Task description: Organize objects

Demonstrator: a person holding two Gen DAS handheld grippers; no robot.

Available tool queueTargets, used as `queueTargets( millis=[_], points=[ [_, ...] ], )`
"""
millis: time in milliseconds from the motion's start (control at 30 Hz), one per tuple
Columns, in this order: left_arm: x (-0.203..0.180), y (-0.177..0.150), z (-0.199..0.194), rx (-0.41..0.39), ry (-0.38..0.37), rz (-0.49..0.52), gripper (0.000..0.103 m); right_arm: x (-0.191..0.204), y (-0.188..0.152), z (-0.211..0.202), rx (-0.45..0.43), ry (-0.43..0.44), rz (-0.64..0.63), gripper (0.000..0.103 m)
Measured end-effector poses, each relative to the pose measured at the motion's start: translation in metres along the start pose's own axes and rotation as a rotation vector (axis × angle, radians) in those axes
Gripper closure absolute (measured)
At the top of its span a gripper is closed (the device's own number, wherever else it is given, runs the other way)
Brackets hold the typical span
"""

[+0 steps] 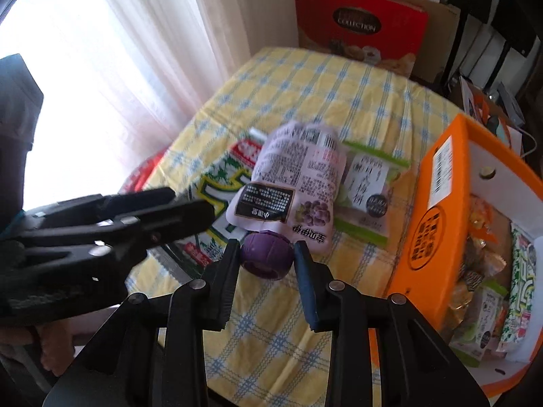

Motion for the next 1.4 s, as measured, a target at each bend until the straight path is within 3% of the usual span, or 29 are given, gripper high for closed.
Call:
queueTargets(
  millis=[367, 533, 667, 833, 967, 1400],
  points=[
    [-0.01, 0.011, 0.001, -0.017, -0.094, -0.066, 0.055, -0.015, 0.013, -0.023, -0.026, 0.066, 0.065, 0.071],
    [0.001, 0.02, 0.028, 0.026, -0.224, -0.201, 0.055, -0.013, 0.007, -0.021, -0.02, 0.07, 0.06, 0.071],
    [0.003, 0.025, 0.047, 0.05, -0.237, -0.23, 0.055, -0.012, 0.003, -0.02, -0.019, 0.083, 0.063, 0.071],
    [0.01, 0.034, 0.058, 0.027, -0.245, -0.262, 0.056, -0.011, 0.0, -0.02, -0.021, 0.086, 0.05, 0.071],
    [0.011, 0.037, 0.064, 0.02, -0.2, -0.254, 0.071, -0.01, -0.002, -0.02, -0.025, 0.079, 0.041, 0.071],
    [0.008, 0.028, 0.049, -0.053, -0.309, -0.291, 0.086, -0.006, -0.007, -0.037, -0.054, 0.082, 0.022, 0.071]
  ],
)
Point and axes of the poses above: each gripper's, at about its wrist camera, not at the fingertips, and z roughly the way its jaws point, x to its left, y to its top, the point moved 3 cm from there along z, roughly the way its jaws point, and after that the axes turned 15 degrees about -y, right-handed, at the moved point
